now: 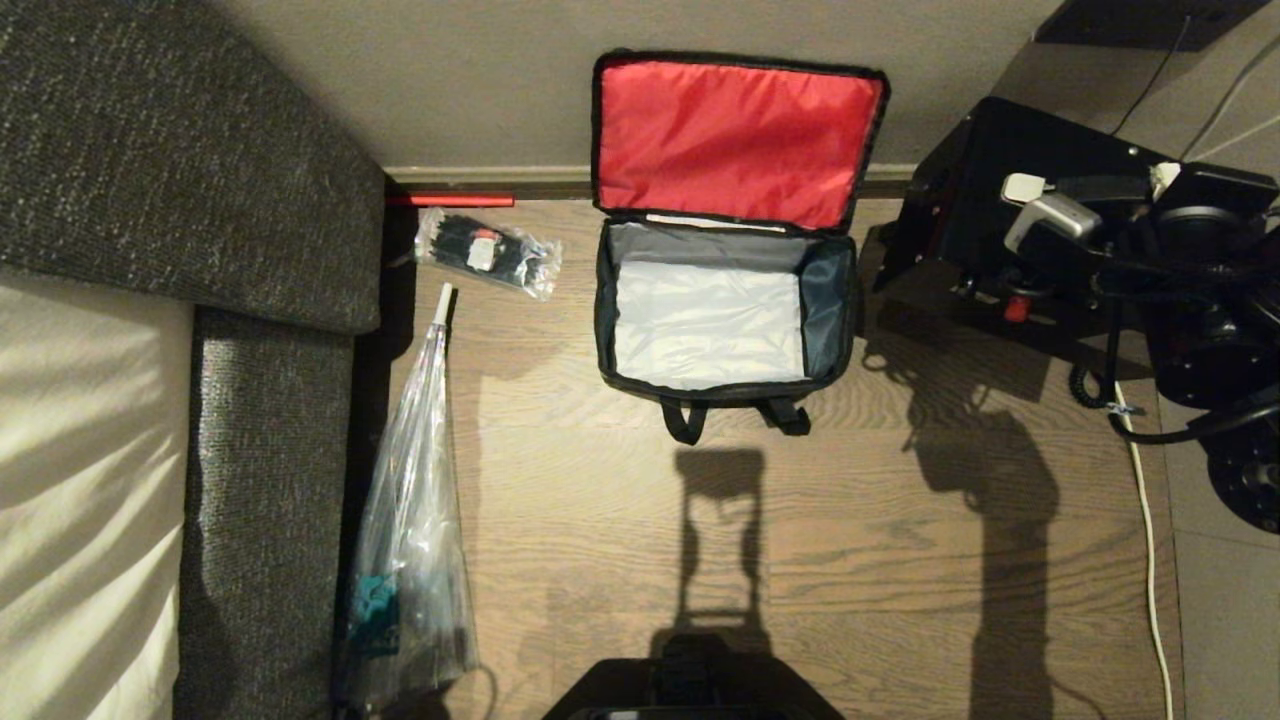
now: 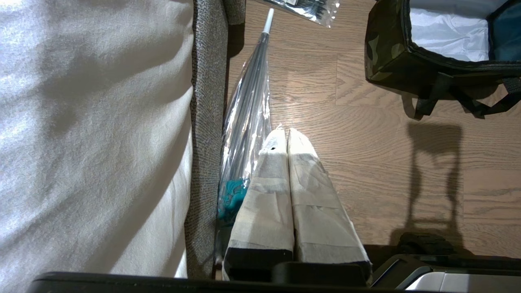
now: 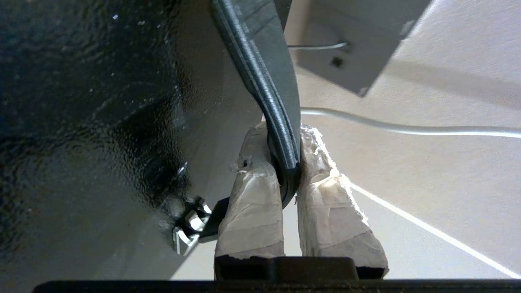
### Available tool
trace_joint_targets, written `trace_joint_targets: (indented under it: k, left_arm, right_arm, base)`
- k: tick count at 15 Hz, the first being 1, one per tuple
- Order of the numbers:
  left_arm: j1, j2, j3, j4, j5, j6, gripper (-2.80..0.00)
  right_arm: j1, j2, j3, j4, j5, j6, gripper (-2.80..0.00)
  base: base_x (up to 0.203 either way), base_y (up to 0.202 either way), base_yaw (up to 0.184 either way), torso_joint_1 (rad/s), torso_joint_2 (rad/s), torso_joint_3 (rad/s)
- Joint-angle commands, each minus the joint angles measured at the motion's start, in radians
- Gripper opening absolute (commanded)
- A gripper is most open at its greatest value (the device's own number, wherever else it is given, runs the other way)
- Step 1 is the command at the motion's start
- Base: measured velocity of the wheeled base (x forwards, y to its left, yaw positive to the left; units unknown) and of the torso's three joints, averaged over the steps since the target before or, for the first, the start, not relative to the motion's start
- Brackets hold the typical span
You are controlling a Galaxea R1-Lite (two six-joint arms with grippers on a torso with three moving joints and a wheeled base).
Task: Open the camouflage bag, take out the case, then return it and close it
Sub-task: Release the handle
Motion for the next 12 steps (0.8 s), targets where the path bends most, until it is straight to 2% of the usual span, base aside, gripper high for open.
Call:
trace_joint_targets:
  k: [1,12]
  left_arm:
    - [0.000,0.001,0.040,-0.002,-0.001,0.000,-2.80]
    - [0.000,0.001,0.040,-0.002,-0.001,0.000,-2.80]
  right_arm:
    - [-0.015,0.040,0.000,-0.010,-0.004,0.000,-2.80]
    - [-0.030,0.288,-0.118,-0.050,-0.005,0.054,-2.80]
  base:
    - [0.000,0.000,0.000,0.000,0.00,0.000]
    - [0.000,0.000,0.000,0.000,0.00,0.000]
